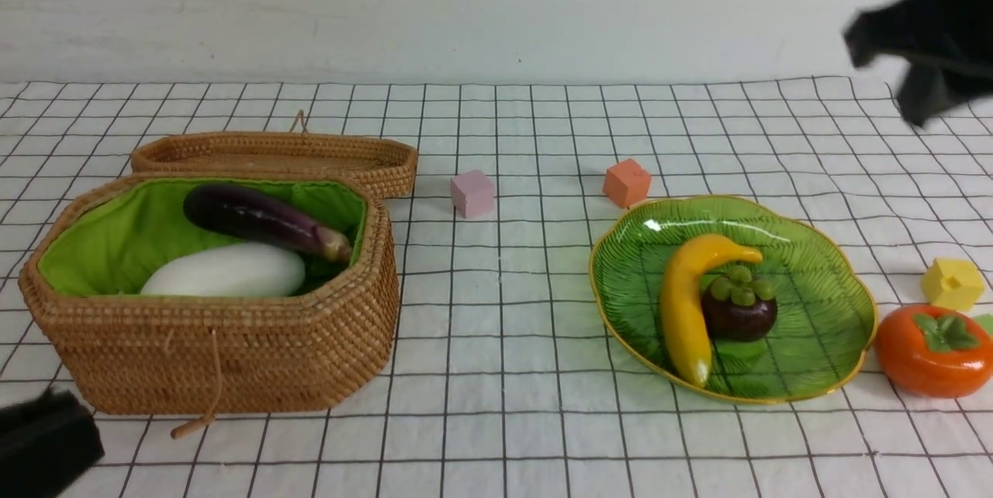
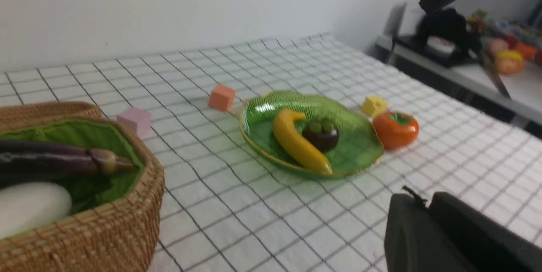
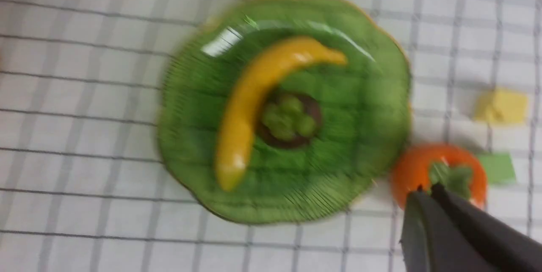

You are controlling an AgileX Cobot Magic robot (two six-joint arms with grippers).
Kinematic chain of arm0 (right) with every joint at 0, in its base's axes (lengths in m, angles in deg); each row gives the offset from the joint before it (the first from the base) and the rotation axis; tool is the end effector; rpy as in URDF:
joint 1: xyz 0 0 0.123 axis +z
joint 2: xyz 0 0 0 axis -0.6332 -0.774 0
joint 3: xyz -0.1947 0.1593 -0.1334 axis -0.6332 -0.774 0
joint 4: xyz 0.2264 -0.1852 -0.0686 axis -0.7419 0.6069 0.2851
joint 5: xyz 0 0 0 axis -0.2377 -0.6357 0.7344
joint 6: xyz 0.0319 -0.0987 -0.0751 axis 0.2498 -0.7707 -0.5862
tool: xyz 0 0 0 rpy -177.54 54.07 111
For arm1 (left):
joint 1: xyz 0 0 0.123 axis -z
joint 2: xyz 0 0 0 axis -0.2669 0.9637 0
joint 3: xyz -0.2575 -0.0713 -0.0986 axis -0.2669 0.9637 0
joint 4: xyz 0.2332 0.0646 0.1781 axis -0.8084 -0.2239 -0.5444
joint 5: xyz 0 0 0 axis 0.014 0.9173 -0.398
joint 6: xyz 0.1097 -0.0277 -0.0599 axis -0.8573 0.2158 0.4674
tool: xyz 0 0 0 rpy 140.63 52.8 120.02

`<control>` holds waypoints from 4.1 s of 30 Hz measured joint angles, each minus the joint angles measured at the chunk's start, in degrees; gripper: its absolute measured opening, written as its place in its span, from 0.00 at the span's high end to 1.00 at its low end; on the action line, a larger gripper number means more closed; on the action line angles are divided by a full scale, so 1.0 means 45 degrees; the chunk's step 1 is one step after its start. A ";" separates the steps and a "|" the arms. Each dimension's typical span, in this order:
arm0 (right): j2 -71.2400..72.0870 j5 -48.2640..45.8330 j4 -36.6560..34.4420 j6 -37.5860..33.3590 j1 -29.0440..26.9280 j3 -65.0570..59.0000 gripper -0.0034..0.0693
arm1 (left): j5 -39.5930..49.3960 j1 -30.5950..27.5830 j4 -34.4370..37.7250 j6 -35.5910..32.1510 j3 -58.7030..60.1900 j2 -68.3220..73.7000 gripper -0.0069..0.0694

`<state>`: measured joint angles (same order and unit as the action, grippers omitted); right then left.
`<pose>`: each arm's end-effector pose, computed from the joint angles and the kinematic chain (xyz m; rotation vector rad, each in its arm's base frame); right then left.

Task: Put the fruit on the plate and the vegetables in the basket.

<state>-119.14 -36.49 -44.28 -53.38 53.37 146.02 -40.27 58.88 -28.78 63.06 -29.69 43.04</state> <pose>0.3518 0.0758 0.3672 -0.1066 2.6251 0.0080 0.1028 -0.0966 0.3347 0.4957 1.6722 -0.6913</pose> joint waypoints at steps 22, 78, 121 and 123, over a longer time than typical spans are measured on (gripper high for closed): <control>-0.3667 0.4049 -0.4112 -0.0636 -0.6863 -0.3979 0.12 | 0.1476 0.0000 0.3362 -0.3972 0.0000 0.0000 0.83; -0.3673 0.4446 -0.7490 -0.3486 -0.7329 -0.2596 0.26 | 0.1123 0.0000 0.3506 -0.4008 0.0000 0.0000 0.83; 0.0811 0.1561 -0.5159 -0.3890 -0.4015 -0.1296 0.55 | -0.0166 0.0000 0.3544 -0.4008 0.0000 -0.0082 0.81; 0.2419 0.1319 -0.4912 -0.3875 -0.4015 -0.1941 0.70 | -0.0210 0.0000 0.3544 -0.4008 0.0032 -0.0387 0.83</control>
<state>-108.25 -30.55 -66.38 -70.82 35.31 137.28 -41.22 58.88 -12.83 45.03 -29.55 41.30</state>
